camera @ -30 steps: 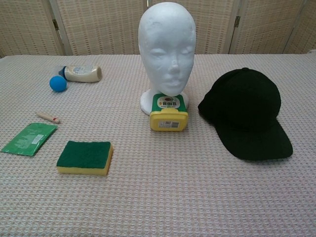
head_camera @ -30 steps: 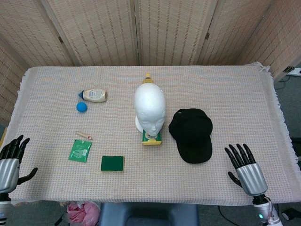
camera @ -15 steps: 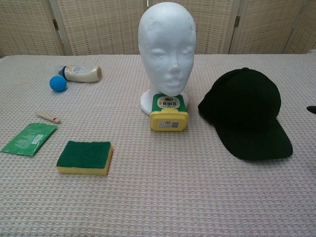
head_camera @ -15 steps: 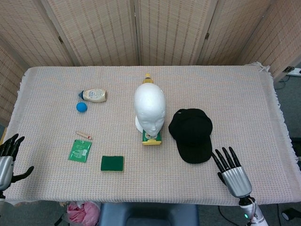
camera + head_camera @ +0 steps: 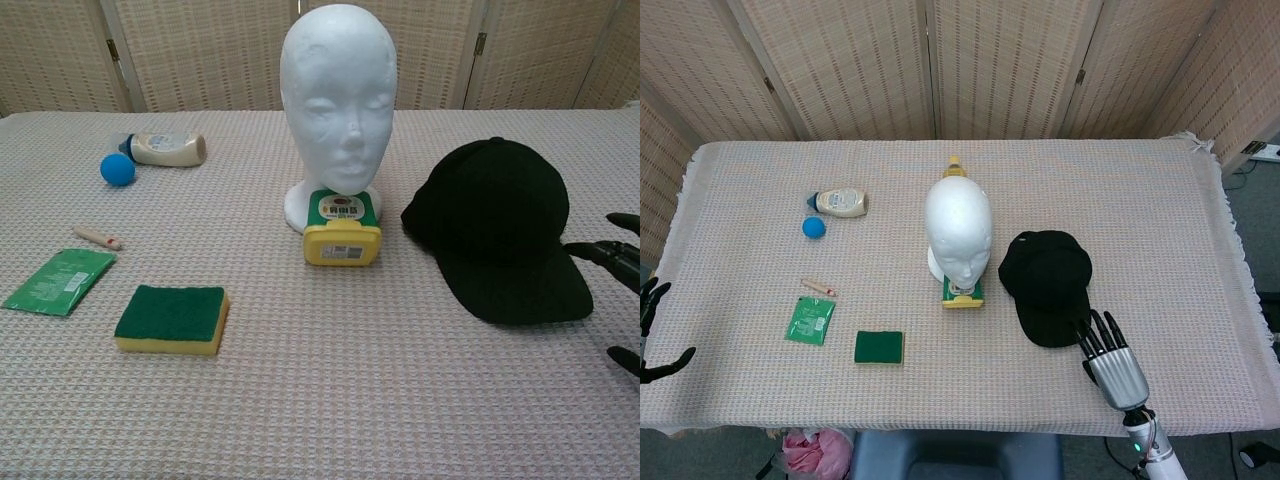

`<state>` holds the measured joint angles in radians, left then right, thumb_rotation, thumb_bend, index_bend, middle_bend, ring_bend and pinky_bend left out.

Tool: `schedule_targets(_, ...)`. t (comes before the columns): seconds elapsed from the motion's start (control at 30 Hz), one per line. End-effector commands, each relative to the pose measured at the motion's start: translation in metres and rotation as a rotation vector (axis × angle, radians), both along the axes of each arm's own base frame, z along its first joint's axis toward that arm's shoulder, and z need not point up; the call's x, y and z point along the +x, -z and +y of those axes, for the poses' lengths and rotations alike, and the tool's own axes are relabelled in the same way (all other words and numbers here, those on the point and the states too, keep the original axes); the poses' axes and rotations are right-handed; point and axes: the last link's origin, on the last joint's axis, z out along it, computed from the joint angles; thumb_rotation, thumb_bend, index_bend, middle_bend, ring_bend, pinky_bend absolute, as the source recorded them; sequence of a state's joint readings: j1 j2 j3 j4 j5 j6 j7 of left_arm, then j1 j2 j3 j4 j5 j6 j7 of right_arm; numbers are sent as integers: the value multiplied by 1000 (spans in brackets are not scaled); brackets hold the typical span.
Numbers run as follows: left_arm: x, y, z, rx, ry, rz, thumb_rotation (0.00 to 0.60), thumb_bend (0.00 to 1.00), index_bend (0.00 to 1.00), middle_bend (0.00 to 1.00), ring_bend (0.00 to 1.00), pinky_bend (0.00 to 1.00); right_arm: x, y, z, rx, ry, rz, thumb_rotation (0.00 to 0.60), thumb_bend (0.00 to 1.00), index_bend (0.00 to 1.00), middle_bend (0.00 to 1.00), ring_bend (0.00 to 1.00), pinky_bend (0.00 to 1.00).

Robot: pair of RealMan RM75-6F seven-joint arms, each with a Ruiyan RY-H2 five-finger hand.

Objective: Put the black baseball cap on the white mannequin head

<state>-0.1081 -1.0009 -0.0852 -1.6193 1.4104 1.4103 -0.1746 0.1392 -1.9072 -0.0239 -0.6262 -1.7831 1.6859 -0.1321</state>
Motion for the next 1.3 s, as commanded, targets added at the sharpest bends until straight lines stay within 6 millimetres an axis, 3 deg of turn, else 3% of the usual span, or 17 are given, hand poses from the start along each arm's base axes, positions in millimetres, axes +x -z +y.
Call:
schedule_targets(0.03, 0, -1, 0, -4, 1, 4, 600, 245, 27, 0, 0, 131, 3, 6, -6, -6, -1, -13, 600, 167, 197, 264, 93, 182)
schedule_targets(0.97, -16, -23, -2, 3, -19, 17, 600, 245, 28, 0, 0, 132, 17, 34, -33, -32, 17, -25, 600, 200, 285, 331, 161, 240)
schedule_targets(1.2, -16, -25, -5, 10, -11, 22, 600, 245, 28, 0, 0, 131, 22, 39, -44, -46, 26, -46, 600, 211, 364, 388, 223, 296)
schedule_targets(1.3, -15, -26, -6, 16, -5, 20, 600, 245, 28, 0, 0, 131, 22, 40, -47, -52, 30, -41, 600, 221, 442, 444, 292, 370)
